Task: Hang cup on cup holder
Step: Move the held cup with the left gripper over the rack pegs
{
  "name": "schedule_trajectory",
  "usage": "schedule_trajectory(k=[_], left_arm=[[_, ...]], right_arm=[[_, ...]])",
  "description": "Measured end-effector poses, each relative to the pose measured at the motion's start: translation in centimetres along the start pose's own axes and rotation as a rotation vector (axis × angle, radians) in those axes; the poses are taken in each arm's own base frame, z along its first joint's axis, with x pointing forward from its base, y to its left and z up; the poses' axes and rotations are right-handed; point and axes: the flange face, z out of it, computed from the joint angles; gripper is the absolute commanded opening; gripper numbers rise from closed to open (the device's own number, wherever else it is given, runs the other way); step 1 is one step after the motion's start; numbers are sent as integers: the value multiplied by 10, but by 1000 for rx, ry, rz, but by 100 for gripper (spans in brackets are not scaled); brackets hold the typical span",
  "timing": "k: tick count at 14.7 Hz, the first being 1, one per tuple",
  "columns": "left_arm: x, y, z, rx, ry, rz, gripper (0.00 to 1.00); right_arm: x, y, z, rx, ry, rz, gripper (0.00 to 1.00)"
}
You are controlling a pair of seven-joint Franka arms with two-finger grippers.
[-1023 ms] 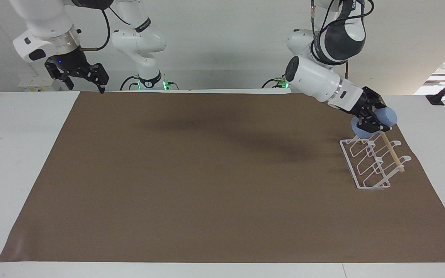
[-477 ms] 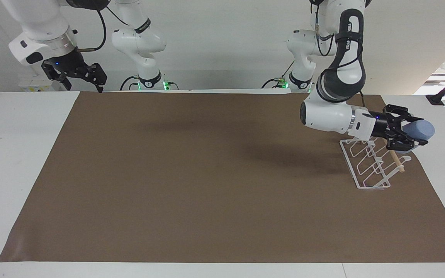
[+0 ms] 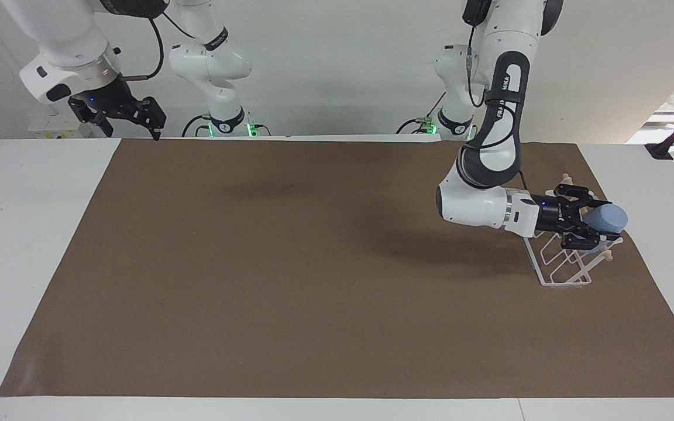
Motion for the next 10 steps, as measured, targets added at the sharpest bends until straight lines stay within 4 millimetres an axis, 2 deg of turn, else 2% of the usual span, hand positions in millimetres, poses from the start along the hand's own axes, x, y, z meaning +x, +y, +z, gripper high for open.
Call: schedule_trajectory(k=[3, 8, 10], left_arm=[[-9, -1, -2, 8, 10, -9, 1], [-27, -10, 13, 28, 12, -4, 1], [-33, -13, 11, 32, -3, -12, 1]], right_arm=[[0, 0, 0, 0, 0, 0, 100], [0, 0, 0, 0, 0, 0, 100], [0, 0, 0, 0, 0, 0, 100]])
